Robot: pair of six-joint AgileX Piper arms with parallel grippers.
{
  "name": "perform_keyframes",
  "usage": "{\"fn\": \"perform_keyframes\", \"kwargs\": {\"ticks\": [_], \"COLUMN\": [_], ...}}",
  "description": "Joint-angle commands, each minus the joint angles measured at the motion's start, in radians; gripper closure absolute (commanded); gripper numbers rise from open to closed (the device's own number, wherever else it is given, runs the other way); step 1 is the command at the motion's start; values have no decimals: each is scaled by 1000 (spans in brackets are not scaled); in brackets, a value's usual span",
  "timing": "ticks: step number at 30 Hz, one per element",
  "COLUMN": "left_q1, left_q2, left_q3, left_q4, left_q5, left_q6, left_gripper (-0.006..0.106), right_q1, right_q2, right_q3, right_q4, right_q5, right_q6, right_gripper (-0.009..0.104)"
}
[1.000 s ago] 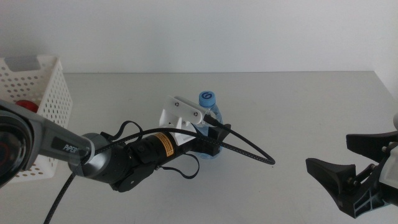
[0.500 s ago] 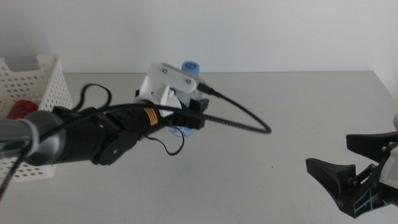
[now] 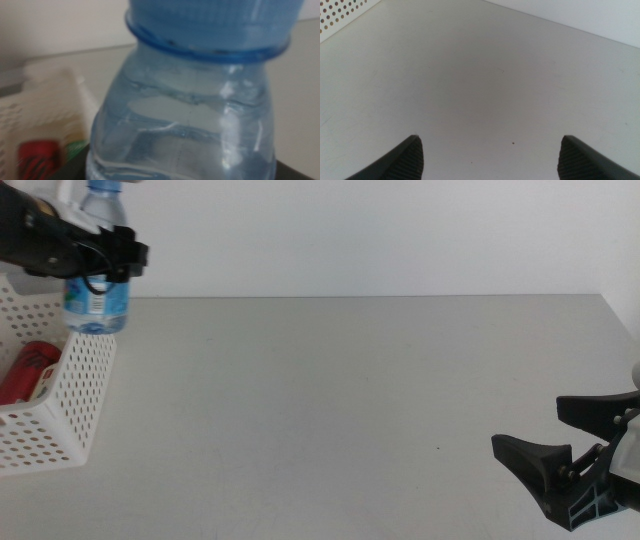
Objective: Use arms to grab the bottles and put them into the dustbin to the left of the table.
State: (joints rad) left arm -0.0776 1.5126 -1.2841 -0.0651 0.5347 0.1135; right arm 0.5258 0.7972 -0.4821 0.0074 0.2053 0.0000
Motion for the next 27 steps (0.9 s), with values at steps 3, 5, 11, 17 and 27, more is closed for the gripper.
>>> {"fn": "perform_keyframes", "kwargs": {"ticks": [3, 5, 11, 17, 27], "left_q1": [122, 172, 284, 333, 333], "left_q2": [-52, -51, -34, 49, 185], "left_q3": [-148, -165, -163, -163, -163], "left_q4": [-17, -20, -23, -22, -27], "left_q5": [136, 161, 164, 164, 166], "left_q6": [36, 59, 94, 94, 105], "left_gripper": [102, 102, 102, 102, 85], "right_q1": [3, 3, 3, 3, 3], "right_q2": [-5, -5, -5, -5, -5], "right_q3": [-29, -29, -29, -29, -29], "right_q4": [-7, -7, -7, -7, -7], "right_q5": [-65, -65, -65, -65, -65], "right_q6": [-15, -15, -15, -15, -15], "right_gripper": [6, 6, 6, 6, 6]}}
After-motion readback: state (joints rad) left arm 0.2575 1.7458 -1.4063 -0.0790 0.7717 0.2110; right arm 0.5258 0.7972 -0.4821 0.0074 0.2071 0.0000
